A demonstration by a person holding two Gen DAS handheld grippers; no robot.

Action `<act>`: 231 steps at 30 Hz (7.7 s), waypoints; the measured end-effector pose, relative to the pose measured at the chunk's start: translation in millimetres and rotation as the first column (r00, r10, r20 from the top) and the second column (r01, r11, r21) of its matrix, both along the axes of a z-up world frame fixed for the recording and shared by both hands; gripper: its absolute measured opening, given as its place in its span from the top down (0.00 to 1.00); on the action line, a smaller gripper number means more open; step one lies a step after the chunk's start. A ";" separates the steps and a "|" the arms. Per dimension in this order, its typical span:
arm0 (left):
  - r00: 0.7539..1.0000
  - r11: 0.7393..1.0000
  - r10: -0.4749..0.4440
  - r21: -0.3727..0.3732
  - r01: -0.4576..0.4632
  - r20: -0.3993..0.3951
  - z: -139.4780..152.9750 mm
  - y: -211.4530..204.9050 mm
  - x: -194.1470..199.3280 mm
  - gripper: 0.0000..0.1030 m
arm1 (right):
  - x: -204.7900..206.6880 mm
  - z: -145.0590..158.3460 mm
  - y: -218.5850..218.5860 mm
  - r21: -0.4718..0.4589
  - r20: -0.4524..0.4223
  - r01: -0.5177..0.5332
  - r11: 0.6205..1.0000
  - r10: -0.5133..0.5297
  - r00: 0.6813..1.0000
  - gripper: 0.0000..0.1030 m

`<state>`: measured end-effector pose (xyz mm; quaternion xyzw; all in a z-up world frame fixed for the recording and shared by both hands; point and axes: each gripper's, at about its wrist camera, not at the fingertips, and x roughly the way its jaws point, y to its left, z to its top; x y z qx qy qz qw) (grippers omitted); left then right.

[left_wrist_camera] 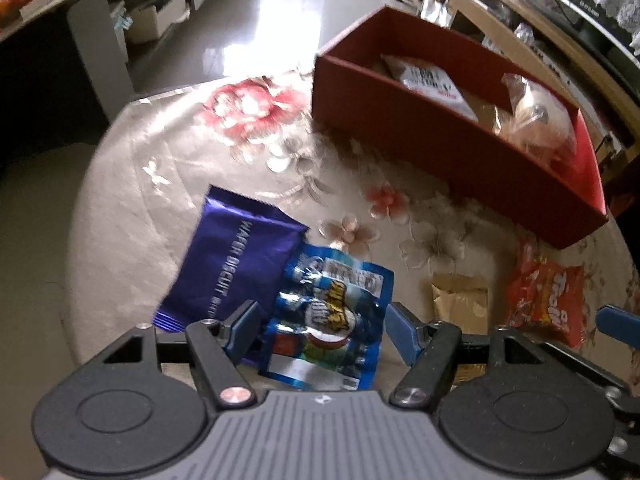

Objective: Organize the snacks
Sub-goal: 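Move the left tool to the blue sausage packet and grasp it, then grasp the white-silver snack packet with the right tool while the left holds the blue packet, then carry both packets over the red box and open both tools to drop them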

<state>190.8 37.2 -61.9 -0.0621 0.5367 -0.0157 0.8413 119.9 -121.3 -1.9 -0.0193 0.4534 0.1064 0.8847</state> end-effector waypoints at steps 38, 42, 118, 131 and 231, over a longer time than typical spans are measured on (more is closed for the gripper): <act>0.997 0.998 -0.055 -0.046 0.052 -0.061 0.4 -0.5 -69.8 0.30 | -20.5 -19.3 -26.0 0.058 -0.115 -0.134 0.989 0.139 0.984 0.22; 0.997 0.996 -0.059 -0.066 0.055 -0.058 3.0 5.7 -73.8 0.30 | -25.8 -20.8 -7.5 0.091 -0.116 -0.256 0.962 0.266 0.957 0.24; 0.996 0.996 -0.076 0.044 0.078 -0.051 -11.4 12.5 -93.8 0.31 | -66.9 -52.8 1.1 -0.048 -0.175 -0.287 0.957 0.275 0.945 0.69; 0.994 0.995 -0.083 0.043 0.087 -0.074 -19.6 11.0 -95.7 0.30 | -70.9 -73.3 26.5 -0.149 -0.178 -0.291 0.945 0.264 0.948 0.27; 0.976 0.979 -0.100 0.192 0.063 0.192 28.4 -92.5 146.8 0.29 | 148.1 5.7 -55.9 -0.027 0.139 0.070 0.997 -0.065 0.988 0.39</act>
